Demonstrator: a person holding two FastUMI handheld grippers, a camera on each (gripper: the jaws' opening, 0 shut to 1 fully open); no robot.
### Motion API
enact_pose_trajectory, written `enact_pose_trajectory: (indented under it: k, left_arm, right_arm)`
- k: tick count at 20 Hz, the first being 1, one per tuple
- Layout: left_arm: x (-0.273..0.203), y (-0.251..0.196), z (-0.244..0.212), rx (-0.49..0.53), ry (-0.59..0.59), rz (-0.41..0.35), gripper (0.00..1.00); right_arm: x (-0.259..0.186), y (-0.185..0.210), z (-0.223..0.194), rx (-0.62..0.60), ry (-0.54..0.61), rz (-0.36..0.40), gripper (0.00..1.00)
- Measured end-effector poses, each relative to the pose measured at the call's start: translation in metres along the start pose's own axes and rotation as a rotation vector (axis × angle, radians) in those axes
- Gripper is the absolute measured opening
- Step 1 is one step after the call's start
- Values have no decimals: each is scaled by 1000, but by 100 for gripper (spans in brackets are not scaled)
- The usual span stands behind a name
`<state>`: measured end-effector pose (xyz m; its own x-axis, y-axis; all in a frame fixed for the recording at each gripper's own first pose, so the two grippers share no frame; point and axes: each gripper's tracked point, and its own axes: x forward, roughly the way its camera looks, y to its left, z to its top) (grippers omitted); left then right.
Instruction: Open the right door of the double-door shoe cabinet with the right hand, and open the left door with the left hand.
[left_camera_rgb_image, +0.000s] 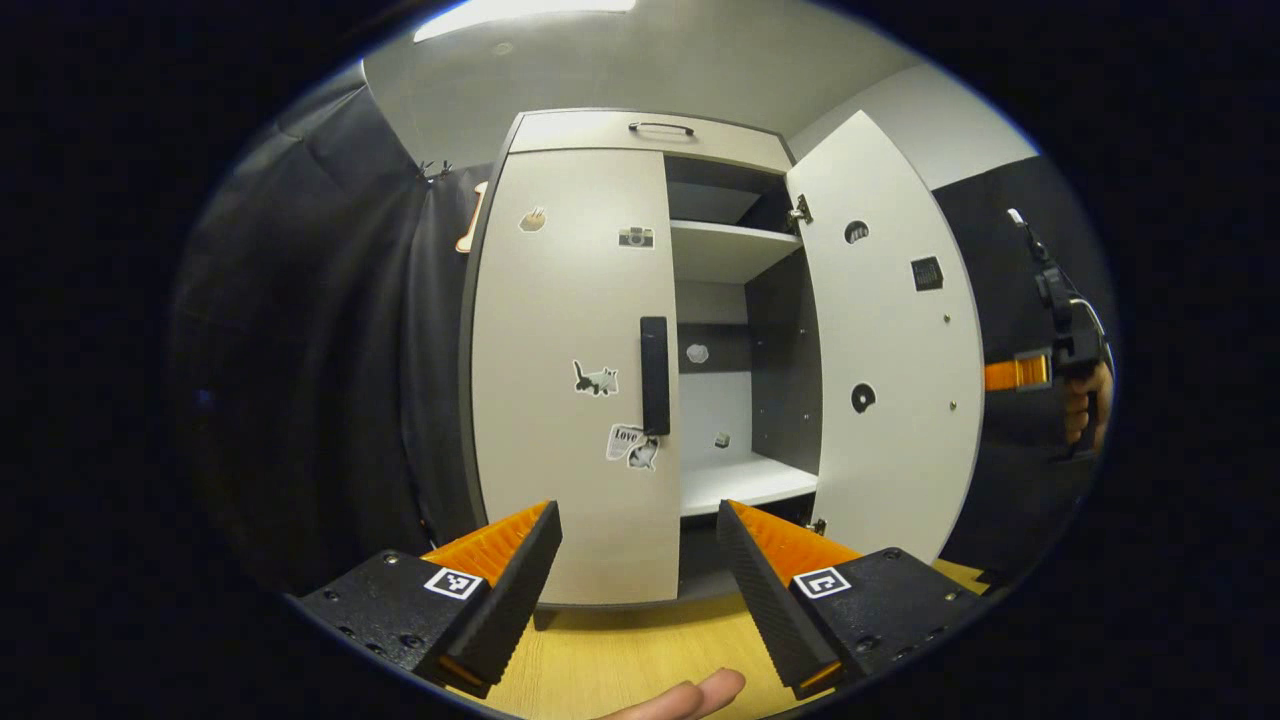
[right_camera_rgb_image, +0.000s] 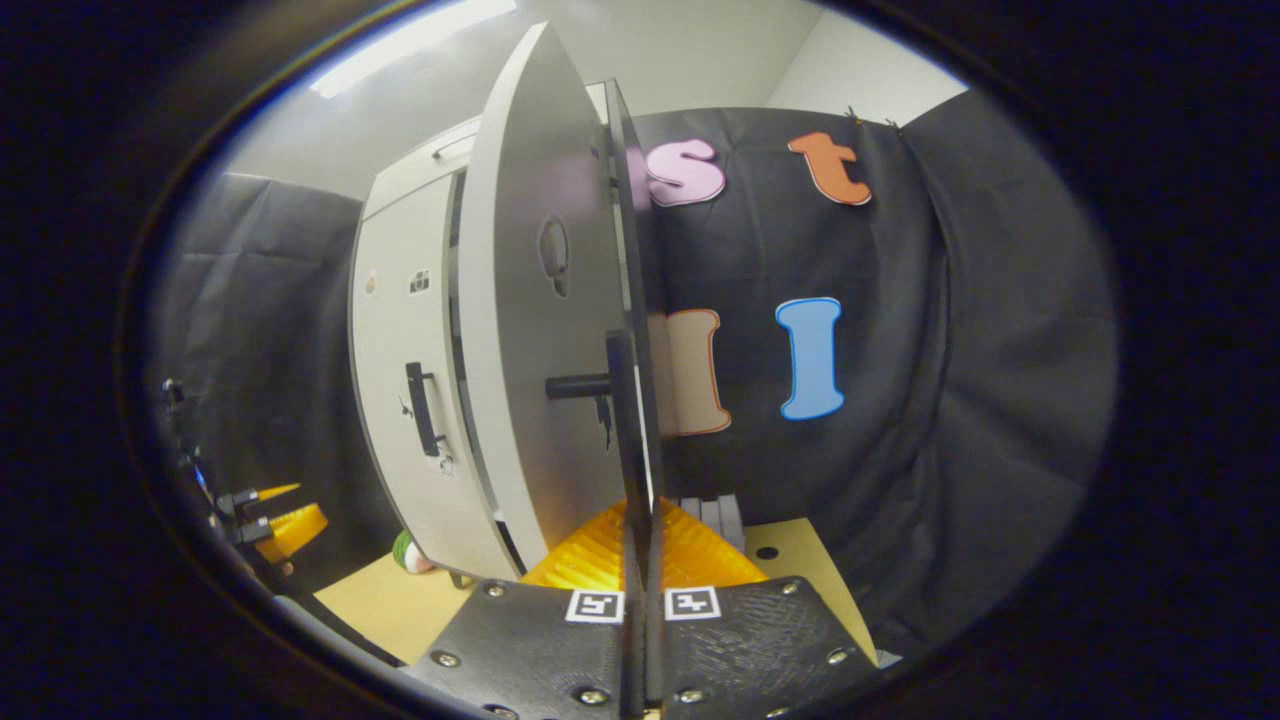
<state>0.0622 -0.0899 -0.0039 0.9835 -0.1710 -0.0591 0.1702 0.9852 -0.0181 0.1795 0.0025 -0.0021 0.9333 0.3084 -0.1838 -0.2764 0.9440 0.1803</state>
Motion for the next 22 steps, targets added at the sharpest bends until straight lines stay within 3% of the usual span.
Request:
enact_pose_trajectory:
  k: [3, 4, 8, 10, 17, 22]
  left_arm:
    - [35, 2, 18, -21, -11, 13, 98]
    - [47, 2, 22, -34, -12, 10, 98]
    - [91, -3, 35, -55, -43, -9, 98]
    - [112, -5, 32, -54, -34, -8, 94]
    - [158, -9, 39, -56, -16, -9, 96]
    - [188, 3, 43, -20, 7, 44, 96]
  right_arm:
    - [-6, -1, 2, -19, -38, -4, 1]
    - [-10, -8, 2, -35, -46, -43, 1]
    - [-33, -34, 0, -114, -95, -203, 65]
    - [-47, -35, -1, -132, -129, -240, 98]
    - [-103, 7, -30, 45, -164, -225, 97]
    - [-124, 50, -43, 49, -188, -170, 97]
